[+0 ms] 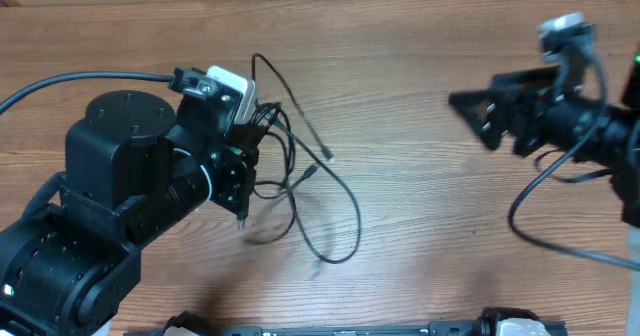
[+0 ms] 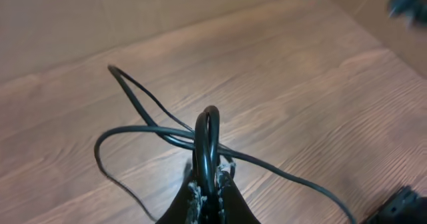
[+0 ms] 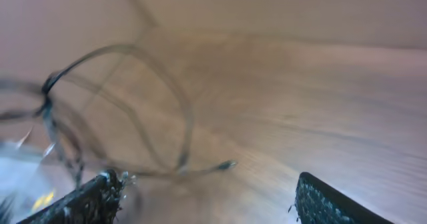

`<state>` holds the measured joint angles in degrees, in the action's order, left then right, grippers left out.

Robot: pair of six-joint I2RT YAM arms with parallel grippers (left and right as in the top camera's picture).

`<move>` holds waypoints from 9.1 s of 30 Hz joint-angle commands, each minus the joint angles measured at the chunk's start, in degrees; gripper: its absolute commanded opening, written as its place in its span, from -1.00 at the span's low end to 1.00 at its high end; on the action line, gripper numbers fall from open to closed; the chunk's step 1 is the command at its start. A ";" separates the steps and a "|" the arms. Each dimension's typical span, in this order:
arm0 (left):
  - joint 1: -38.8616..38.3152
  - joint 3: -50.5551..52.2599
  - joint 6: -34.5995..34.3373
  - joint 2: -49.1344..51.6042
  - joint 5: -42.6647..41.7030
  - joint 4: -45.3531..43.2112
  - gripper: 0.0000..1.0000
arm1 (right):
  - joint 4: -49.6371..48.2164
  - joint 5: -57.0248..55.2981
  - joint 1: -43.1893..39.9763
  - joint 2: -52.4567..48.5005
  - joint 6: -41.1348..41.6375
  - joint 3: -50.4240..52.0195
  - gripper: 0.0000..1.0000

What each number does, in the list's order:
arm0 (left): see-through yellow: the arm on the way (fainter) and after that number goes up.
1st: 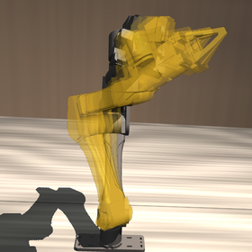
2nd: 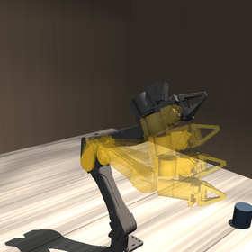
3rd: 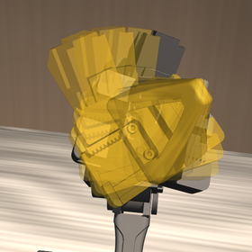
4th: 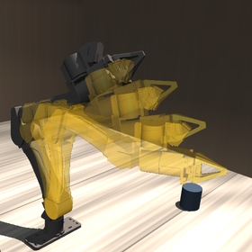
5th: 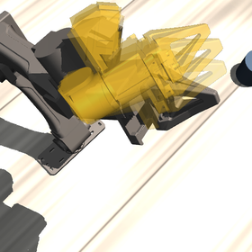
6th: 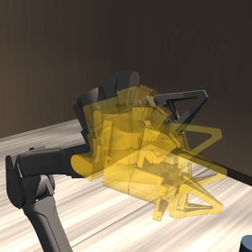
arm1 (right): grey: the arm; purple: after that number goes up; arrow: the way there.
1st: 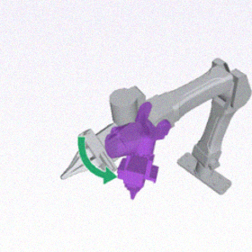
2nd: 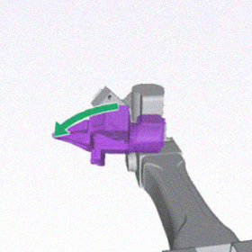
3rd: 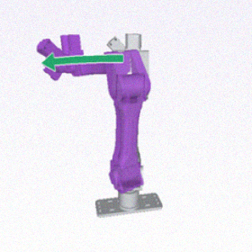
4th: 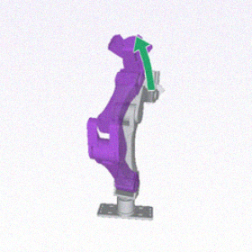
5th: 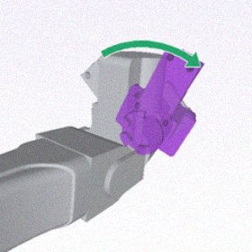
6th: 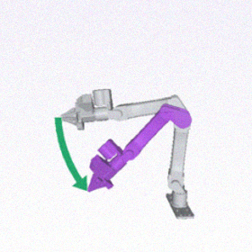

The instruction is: Untangle cables

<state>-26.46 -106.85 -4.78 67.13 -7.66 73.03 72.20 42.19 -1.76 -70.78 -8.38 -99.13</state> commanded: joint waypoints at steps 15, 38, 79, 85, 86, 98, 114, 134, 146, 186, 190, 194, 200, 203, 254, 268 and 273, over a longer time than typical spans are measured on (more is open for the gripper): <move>0.55 -0.13 -2.99 0.98 -6.43 -2.60 -0.92 | 3.08 1.64 23.71 -9.77 -7.78 -1.38 0.59; 0.57 -0.13 -2.99 2.97 -6.38 -2.64 -0.92 | -2.71 4.17 31.71 -13.44 -6.43 -1.38 -0.92; 0.57 -0.13 -2.49 2.86 -2.27 2.08 -0.92 | -11.85 -12.15 -17.62 -4.96 27.08 -1.44 -0.92; 0.57 -0.13 -2.49 2.86 -2.21 2.16 -0.92 | -10.75 -14.21 -23.17 -4.96 30.97 -1.44 -0.92; 0.57 -0.13 -2.49 2.86 -2.21 2.16 -0.91 | -10.73 -14.64 -24.04 -4.96 31.63 -1.44 -0.92; 0.57 -0.13 -1.40 2.82 -0.68 3.82 -0.92 | -11.26 -19.12 -35.52 -4.96 36.52 -1.44 -0.92; 0.57 -0.13 -1.18 2.82 -0.70 4.35 -0.91 | -11.15 -24.76 -36.61 -4.98 35.15 -1.44 -0.92; 0.57 -0.13 -1.68 2.82 -0.92 5.60 -0.89 | -29.11 -38.66 -37.57 -16.31 12.57 -1.44 -0.92; 0.57 -0.13 -6.54 2.84 -0.96 3.69 -0.89 | -36.46 -39.08 -50.86 -25.70 9.40 -1.46 -0.93; 0.57 -0.13 -6.97 2.82 -2.47 3.96 -0.90 | -9.09 -4.28 -30.34 -26.73 -2.80 -1.77 1.00; 0.57 -0.13 -6.21 2.82 -2.45 3.87 -0.89 | -3.08 -17.94 -24.48 -29.99 -11.85 1.44 1.00; 0.57 -0.13 -5.49 2.82 -2.45 3.98 -0.89 | -4.46 -25.14 -21.46 -32.00 -14.51 4.15 1.00; 0.57 -0.13 -4.68 2.84 -2.19 4.20 -0.89 | -4.00 -30.82 -21.51 -32.11 -25.83 8.46 1.00; 0.57 -0.13 -3.96 2.84 -1.92 2.86 -0.89 | -2.60 -30.80 -21.84 -32.11 -30.69 11.76 1.00; 0.57 -0.13 -6.03 2.86 0.50 3.52 -0.91 | -34.77 -33.09 -22.43 -32.13 -55.78 40.52 -0.92; 0.57 -0.13 -8.15 2.89 -4.50 3.61 -0.90 | -54.84 -33.16 -31.36 -30.58 -19.43 18.38 -0.92; 0.57 -0.13 -10.36 2.89 -5.33 3.28 -0.90 | -56.37 -33.18 -40.76 -30.60 -16.61 17.84 -0.92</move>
<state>-26.15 -106.85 -12.71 70.30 -10.96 77.01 15.92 9.06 -37.98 -102.24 -29.91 -80.66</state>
